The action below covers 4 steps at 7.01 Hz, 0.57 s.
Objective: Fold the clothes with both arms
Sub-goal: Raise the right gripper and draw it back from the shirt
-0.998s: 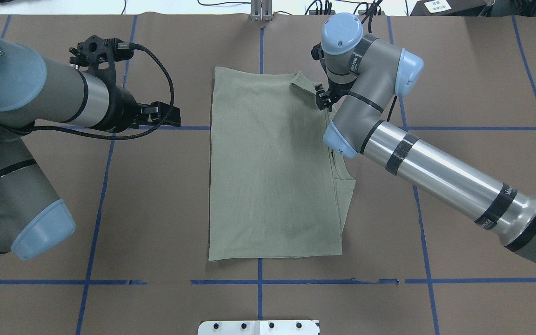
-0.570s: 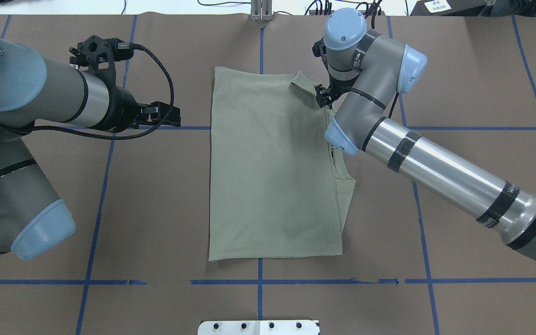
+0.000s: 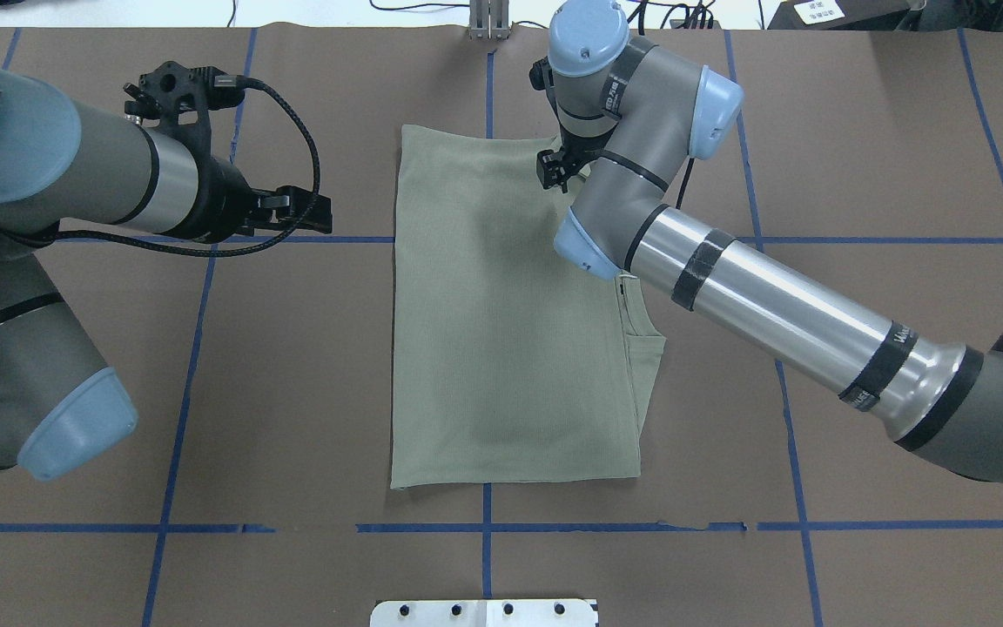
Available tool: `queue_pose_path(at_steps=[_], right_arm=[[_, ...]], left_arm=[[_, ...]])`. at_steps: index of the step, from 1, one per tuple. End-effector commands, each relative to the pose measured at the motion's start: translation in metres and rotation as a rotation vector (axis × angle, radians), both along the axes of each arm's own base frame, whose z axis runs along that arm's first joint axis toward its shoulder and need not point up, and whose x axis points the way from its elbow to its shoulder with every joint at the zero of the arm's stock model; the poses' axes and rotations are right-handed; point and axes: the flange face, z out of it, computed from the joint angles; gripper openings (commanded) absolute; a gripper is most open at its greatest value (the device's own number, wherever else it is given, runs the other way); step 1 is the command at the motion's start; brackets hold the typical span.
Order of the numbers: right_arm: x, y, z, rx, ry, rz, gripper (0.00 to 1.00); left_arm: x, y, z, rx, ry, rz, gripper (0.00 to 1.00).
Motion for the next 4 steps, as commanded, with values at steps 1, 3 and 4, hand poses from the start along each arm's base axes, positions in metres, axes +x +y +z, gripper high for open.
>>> queue_pose_path(at_steps=[1,3,4], right_arm=[[-0.019,-0.018,0.011,0.027,0.006,0.016,1.00],[-0.014,-0.027,0.023,0.045,0.039,0.044,1.00],[0.008,-0.045,0.026,0.045,0.045,0.073,1.00]], left_arm=[[-0.003,-0.002,0.000,-0.001,0.001,-0.003,1.00],[-0.004,-0.002,0.001,-0.003,0.002,-0.004,1.00],[-0.003,-0.002,0.000,-0.002,0.003,-0.002,1.00]])
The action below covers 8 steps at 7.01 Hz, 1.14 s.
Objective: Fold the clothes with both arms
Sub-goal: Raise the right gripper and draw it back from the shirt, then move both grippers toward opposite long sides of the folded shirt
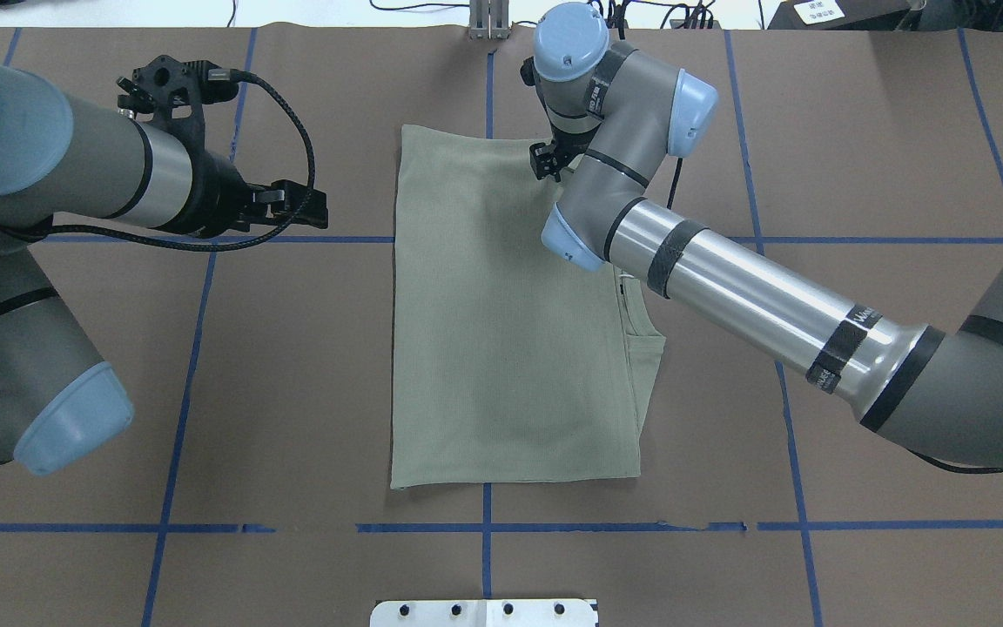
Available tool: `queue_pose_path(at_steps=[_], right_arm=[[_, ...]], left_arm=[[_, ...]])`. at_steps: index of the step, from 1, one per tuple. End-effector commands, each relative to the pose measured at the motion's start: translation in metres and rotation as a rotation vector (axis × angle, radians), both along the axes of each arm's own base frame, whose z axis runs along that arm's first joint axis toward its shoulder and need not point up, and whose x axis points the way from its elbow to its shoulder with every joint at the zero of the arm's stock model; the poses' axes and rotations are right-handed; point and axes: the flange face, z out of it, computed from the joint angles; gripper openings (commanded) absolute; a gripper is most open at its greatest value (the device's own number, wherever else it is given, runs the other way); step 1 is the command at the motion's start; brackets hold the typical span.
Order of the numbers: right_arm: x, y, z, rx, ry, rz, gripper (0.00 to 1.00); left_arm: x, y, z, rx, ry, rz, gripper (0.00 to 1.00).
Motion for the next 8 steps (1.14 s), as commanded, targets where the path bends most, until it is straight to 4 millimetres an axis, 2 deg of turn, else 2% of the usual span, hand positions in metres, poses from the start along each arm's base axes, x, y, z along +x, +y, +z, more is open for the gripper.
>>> queue_pose_path(at_steps=[1,2,3,4,5,6,7,8], right_arm=[[0.049,-0.040,0.013,-0.003,0.024,0.070,1.00],[0.070,-0.054,0.022,-0.012,0.036,0.095,1.00],[0.075,-0.059,0.030,-0.020,0.048,0.098,1.00],[0.082,-0.062,0.023,-0.017,0.028,0.088,1.00],[0.087,-0.057,0.004,-0.025,-0.041,0.058,1.00],[0.099,-0.027,0.007,-0.046,-0.138,0.013,1.00],[0.122,0.016,0.030,-0.090,-0.211,-0.032,1.00],[0.146,0.059,0.035,-0.146,-0.250,-0.039,1.00]], left_arm=[[0.001,0.001,-0.001,0.000,0.003,0.002,1.00],[0.000,0.000,-0.001,-0.001,0.002,0.000,1.00],[-0.001,-0.001,0.000,-0.001,0.000,-0.002,1.00],[-0.001,-0.001,0.000,-0.001,0.001,-0.001,1.00],[-0.001,0.001,-0.005,-0.001,0.010,-0.001,1.00],[-0.002,0.005,-0.006,-0.024,0.023,-0.003,1.00],[0.007,0.015,-0.003,-0.127,0.066,0.042,1.00],[0.027,0.034,-0.005,-0.197,0.091,0.057,1.00]])
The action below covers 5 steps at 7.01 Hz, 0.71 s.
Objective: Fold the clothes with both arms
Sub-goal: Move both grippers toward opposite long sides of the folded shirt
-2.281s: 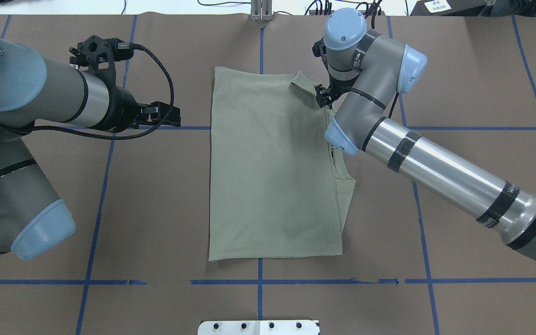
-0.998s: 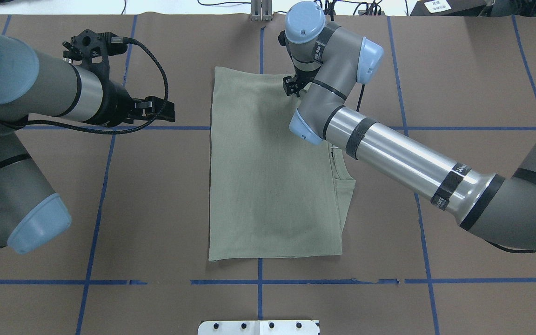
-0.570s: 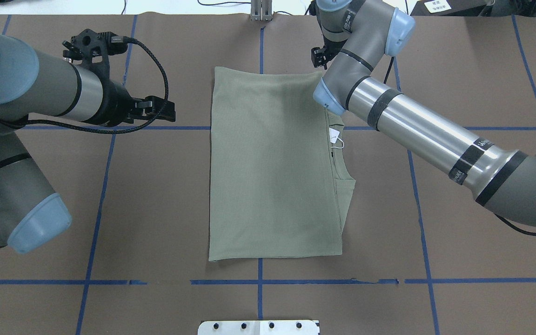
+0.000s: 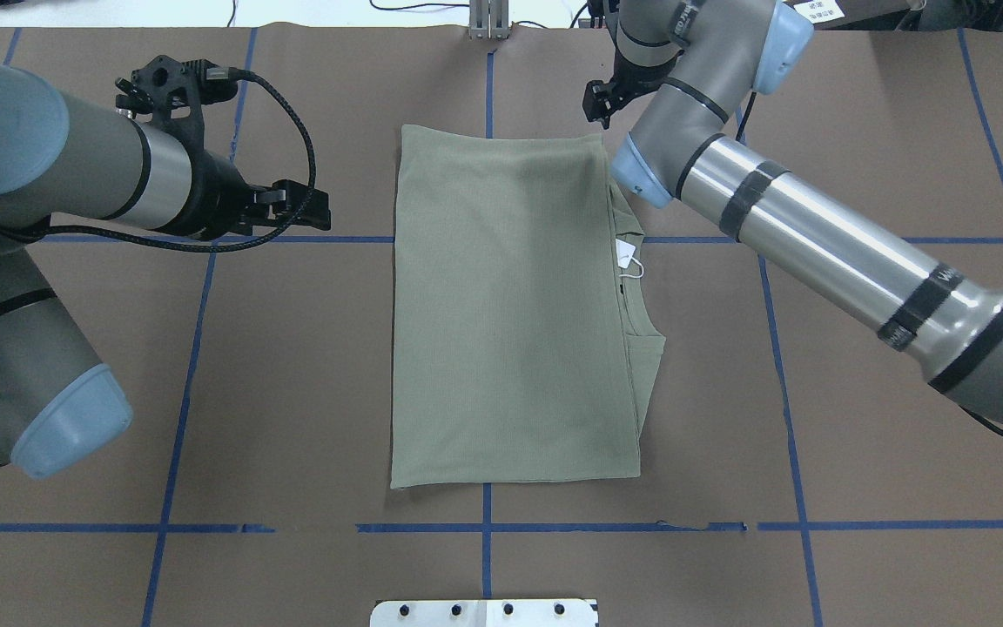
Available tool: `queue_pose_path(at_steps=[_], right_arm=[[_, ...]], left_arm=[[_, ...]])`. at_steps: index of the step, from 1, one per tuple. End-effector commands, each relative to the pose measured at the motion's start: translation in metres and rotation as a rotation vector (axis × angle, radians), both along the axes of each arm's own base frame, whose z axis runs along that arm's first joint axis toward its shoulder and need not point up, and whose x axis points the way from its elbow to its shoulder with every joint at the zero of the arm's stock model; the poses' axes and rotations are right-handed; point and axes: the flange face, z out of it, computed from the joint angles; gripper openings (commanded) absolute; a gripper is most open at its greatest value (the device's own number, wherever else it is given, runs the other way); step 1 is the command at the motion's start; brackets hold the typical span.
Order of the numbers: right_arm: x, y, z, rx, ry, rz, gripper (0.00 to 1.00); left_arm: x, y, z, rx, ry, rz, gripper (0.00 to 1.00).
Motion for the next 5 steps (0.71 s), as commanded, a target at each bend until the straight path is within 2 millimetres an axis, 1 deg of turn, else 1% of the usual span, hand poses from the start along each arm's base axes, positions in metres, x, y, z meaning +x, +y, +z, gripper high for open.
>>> queue_pose_path(at_steps=[1,2,3,4,5], right_arm=[[0.045,0.109,0.006,-0.095,-0.096,-0.009,1.00],[0.060,0.161,0.001,-0.165,-0.155,0.020,1.00],[0.070,0.209,-0.002,-0.291,-0.209,0.057,1.00],[0.069,0.240,-0.011,-0.315,-0.231,0.062,1.00],[0.074,0.257,-0.005,-0.362,-0.230,0.088,1.00]], left_arm=[[0.052,0.047,0.000,-0.180,0.049,0.053,1.00],[0.078,0.072,-0.004,-0.250,0.062,0.035,1.00],[0.113,0.107,0.000,-0.309,0.053,0.016,1.00],[0.146,0.136,0.010,-0.377,0.030,0.005,1.00],[0.165,0.146,0.019,-0.438,0.010,-0.002,0.99]])
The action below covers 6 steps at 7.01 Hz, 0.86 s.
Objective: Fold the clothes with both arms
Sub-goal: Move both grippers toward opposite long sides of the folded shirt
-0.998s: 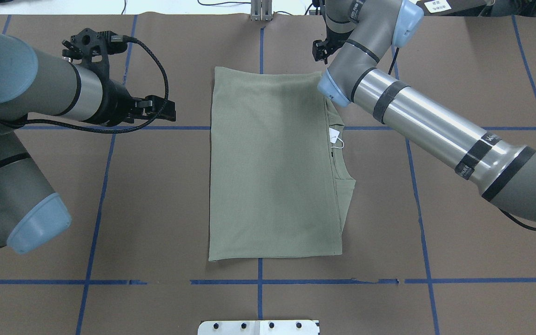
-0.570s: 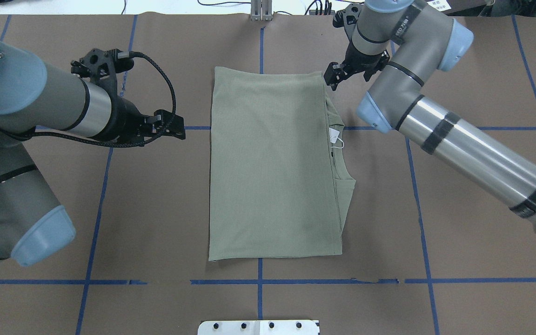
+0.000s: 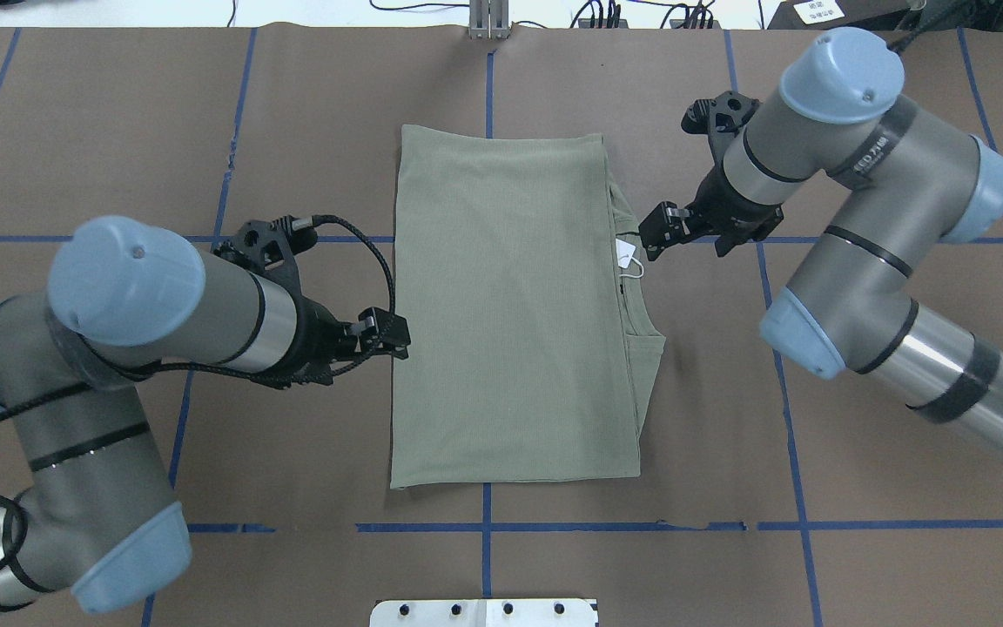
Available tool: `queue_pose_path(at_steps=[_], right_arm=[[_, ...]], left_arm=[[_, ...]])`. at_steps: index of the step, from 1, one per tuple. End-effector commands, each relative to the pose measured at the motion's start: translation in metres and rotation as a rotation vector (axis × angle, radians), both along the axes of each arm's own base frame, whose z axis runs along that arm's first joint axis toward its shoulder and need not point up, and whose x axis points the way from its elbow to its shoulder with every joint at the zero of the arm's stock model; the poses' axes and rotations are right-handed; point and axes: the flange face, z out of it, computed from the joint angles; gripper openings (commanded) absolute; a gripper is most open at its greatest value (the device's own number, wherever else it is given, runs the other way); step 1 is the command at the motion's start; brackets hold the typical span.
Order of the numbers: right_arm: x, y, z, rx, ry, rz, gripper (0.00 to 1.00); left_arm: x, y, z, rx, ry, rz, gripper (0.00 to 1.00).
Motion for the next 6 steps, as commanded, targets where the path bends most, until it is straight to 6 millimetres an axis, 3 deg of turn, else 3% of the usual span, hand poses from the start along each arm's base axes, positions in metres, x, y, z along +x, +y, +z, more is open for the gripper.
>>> queue_pose_path(at_steps=[1,2,5,6], right_arm=[[0.009,0.042,0.000,-0.083,-0.016,0.026,1.00],[0.008,0.042,0.000,-0.088,-0.015,0.028,1.00],[0.006,0.044,0.001,-0.095,-0.014,0.026,1.00],[0.004,0.046,0.001,-0.106,-0.012,0.031,1.00]], left_arm=[[0.055,0.012,0.016,-0.078,-0.060,-0.026,0.98],[0.076,0.002,0.026,-0.078,-0.097,-0.049,0.96],[0.074,0.005,0.028,-0.079,-0.104,-0.048,0.90],[0.079,0.015,0.030,-0.081,-0.107,-0.032,0.89]])
